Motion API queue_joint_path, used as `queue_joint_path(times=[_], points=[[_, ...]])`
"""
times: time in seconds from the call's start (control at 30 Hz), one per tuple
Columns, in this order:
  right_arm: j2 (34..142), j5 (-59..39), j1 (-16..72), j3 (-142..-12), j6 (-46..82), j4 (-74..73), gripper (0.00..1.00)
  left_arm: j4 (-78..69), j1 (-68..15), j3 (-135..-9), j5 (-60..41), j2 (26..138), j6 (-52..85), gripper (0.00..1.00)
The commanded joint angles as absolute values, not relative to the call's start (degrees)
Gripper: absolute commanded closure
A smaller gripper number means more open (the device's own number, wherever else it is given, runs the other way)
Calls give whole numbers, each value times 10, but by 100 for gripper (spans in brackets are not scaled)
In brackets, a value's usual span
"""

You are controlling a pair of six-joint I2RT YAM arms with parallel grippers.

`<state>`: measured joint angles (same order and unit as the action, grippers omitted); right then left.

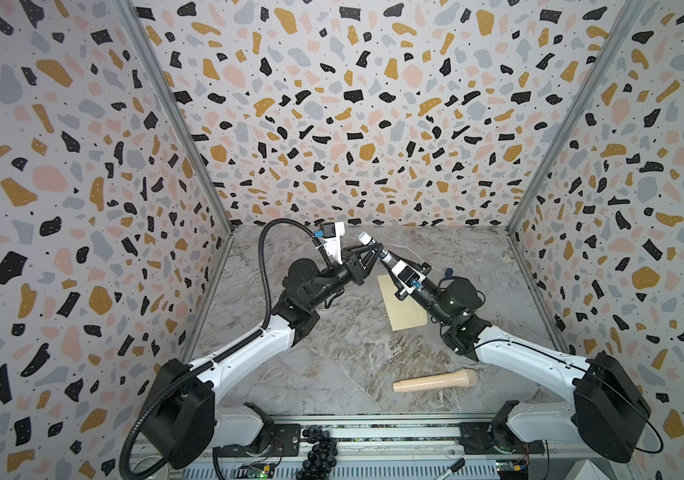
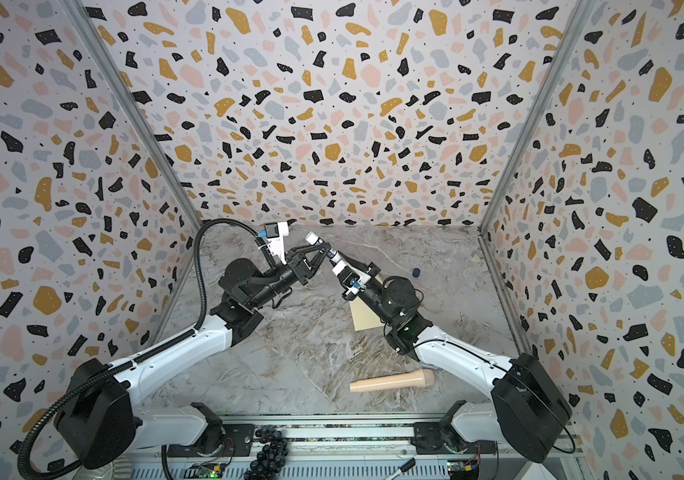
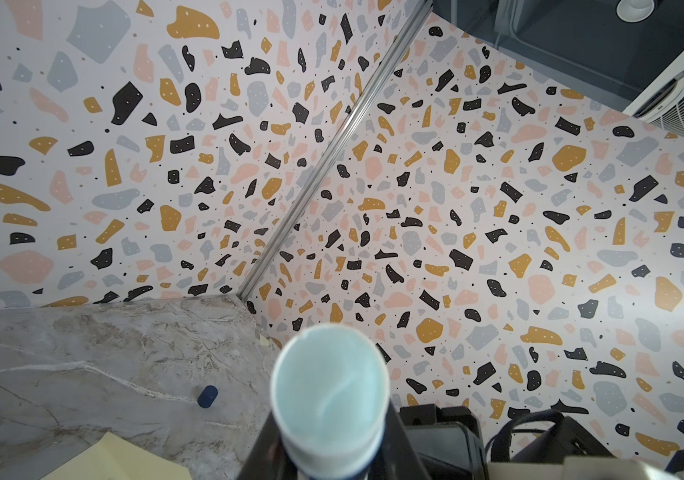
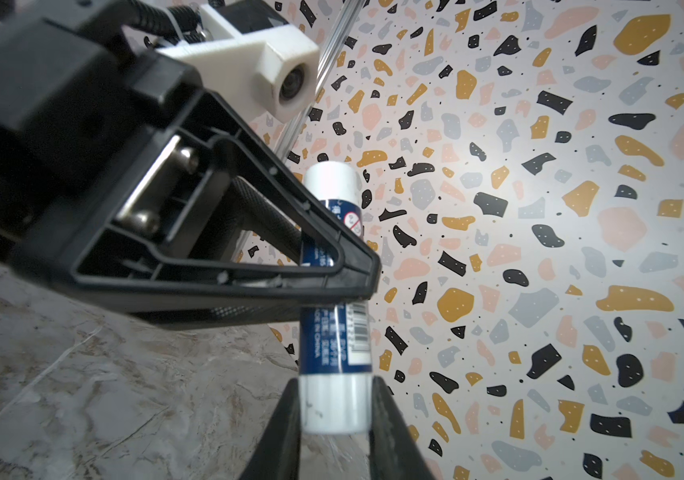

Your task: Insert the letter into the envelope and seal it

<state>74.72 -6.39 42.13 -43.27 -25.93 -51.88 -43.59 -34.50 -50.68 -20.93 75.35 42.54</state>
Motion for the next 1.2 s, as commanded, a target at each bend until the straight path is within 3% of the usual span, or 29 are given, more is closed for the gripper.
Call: queue_joint_path(times=[0.0, 0.17, 0.33, 0.5, 0.7, 0.8, 0.9, 1.03, 1.1, 1.17], points=[[724, -196, 383, -475, -153, -477, 99, -456, -347, -534, -237, 754, 403, 100], [753, -470, 286, -507, 69, -501, 100, -455, -348, -530, -267, 748, 353, 100], [820, -656, 259, -545, 265, -600, 100, -456, -348, -520, -281, 732, 307, 100], [864, -718, 254, -563, 397, -696, 100, -450, -349, -513, -283, 717, 282, 100], [872, -736, 254, -572, 399, -680, 100, -451, -349, -511, -287, 716, 280, 100], [858, -700, 255, -568, 342, -627, 92, -446, -350, -512, -268, 716, 287, 100], [811, -593, 264, -546, 187, -521, 71, -440, -350, -516, -224, 717, 315, 100], [731, -298, 333, -496, -85, -418, 40, -420, -350, -525, -176, 721, 359, 100], [713, -173, 370, -463, -177, -446, 35, -432, -350, -525, -178, 722, 375, 100], [704, -107, 391, -443, -225, -473, 35, -449, -350, -523, -182, 724, 391, 100]])
